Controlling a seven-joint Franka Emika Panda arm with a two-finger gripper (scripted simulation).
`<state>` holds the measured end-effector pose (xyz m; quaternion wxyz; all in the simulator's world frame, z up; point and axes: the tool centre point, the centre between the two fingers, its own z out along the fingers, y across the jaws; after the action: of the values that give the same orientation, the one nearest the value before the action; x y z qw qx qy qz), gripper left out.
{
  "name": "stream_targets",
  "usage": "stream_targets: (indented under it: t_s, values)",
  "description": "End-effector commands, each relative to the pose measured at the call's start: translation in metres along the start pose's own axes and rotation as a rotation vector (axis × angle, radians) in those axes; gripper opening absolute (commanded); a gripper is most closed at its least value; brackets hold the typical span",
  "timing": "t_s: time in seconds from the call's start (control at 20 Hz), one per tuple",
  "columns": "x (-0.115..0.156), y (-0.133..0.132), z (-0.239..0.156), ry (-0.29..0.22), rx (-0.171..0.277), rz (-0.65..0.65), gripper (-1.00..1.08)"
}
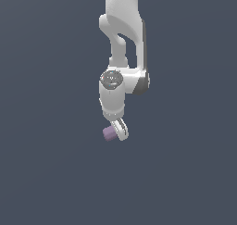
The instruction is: Pick up the object and move it to a goal position.
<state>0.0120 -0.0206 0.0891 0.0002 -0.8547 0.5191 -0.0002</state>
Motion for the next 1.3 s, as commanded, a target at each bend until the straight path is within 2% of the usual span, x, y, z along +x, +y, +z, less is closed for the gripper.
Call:
stream_targets:
  t_s: [0.0, 0.4, 0.65, 0.7, 1.25]
  values:
    - [0.0, 0.0, 0.005, 0.0, -0.001, 0.0, 1.0]
    - [-0.001, 0.001, 0.042, 0.0, -0.001, 0.004, 1.0]
    - [0.0, 0.0, 0.049, 0.0, -0.001, 0.005, 1.0]
    - [0.0, 0.0, 0.049, 0.0, -0.001, 0.005, -1.0]
    - [0.0, 0.0, 0.048, 0.0, 0.0, 0.004, -1.0]
